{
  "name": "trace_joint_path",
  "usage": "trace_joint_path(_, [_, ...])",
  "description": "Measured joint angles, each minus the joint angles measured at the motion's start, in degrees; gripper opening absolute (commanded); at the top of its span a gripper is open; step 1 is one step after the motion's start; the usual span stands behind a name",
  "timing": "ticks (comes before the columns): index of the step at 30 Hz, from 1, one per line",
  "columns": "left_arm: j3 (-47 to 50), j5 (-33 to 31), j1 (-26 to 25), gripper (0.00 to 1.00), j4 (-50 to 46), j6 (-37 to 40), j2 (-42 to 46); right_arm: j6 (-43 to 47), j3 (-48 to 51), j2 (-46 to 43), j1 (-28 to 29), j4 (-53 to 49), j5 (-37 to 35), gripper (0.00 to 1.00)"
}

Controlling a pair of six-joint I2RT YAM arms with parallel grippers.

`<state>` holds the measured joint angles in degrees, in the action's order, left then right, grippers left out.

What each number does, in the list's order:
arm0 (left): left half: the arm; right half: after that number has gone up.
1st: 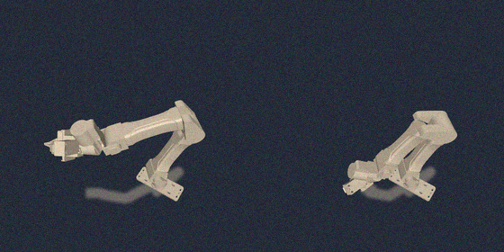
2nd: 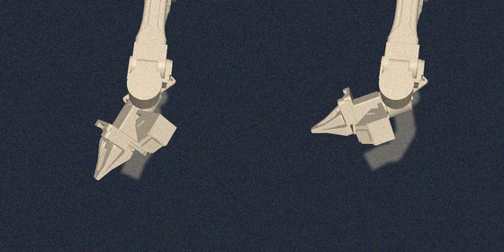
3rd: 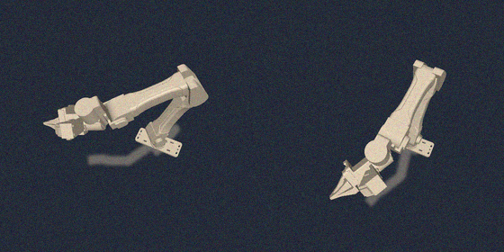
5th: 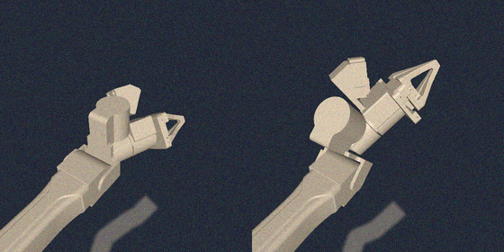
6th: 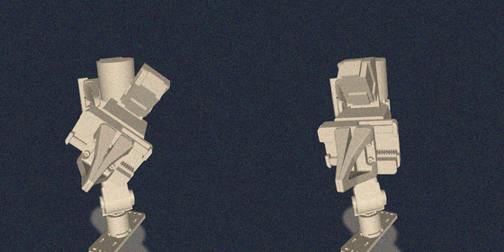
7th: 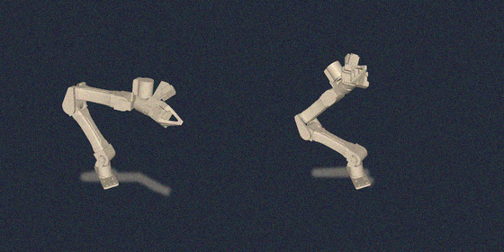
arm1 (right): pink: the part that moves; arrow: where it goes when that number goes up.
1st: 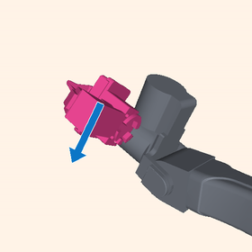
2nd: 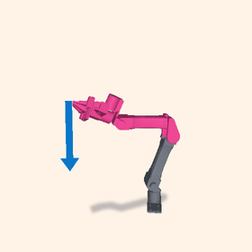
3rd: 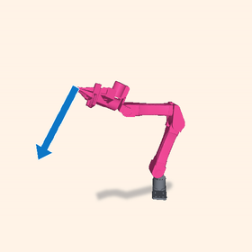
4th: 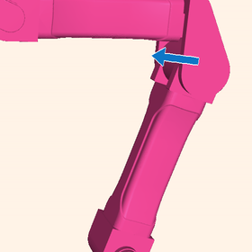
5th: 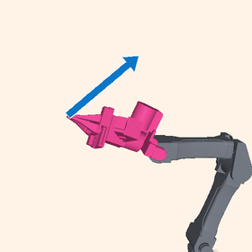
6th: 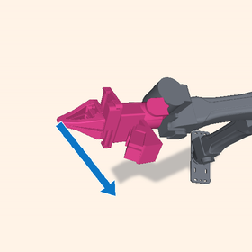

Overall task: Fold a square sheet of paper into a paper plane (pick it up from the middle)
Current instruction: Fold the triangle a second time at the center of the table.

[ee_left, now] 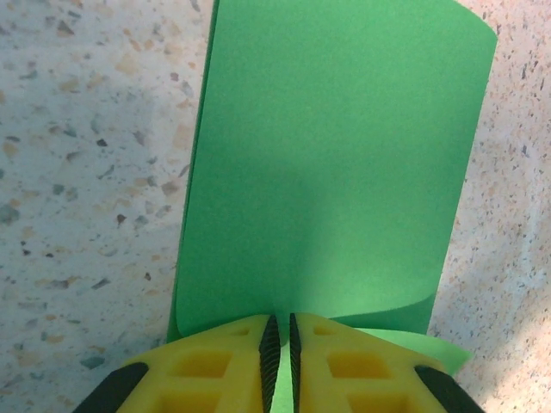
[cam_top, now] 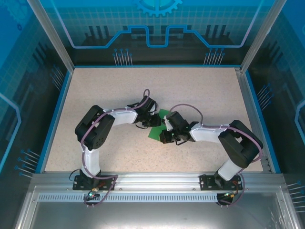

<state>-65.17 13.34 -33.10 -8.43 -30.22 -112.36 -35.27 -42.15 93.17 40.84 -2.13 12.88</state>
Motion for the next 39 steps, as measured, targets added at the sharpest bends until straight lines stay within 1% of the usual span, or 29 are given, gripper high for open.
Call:
trace_joint_path(10, [-0.3,1.0,0.3,0.17,0.4,0.9,-0.5,2.5,-0.7,1.8,-1.0,-1.5,0.0,0.01])
trace_joint_path(19, [-0.8,1.6,0.6,0.16,0.6,2.2,-1.1,3.0,-0.5,1.9,-2.1,-1.3,1.1,0.0])
trace_joint_path(29, [-1.0,3.7,1.5,0.16,0.9,3.3,-1.7,3.0,2.4,1.3,-3.0,3.1,2.9,0.0])
trace_joint_path(39, [-2.3,4.9,1.7,0.15,0.5,3.8,-2.7,0.9,8.5,-1.7,-3.9,9.9,4.1,0.0])
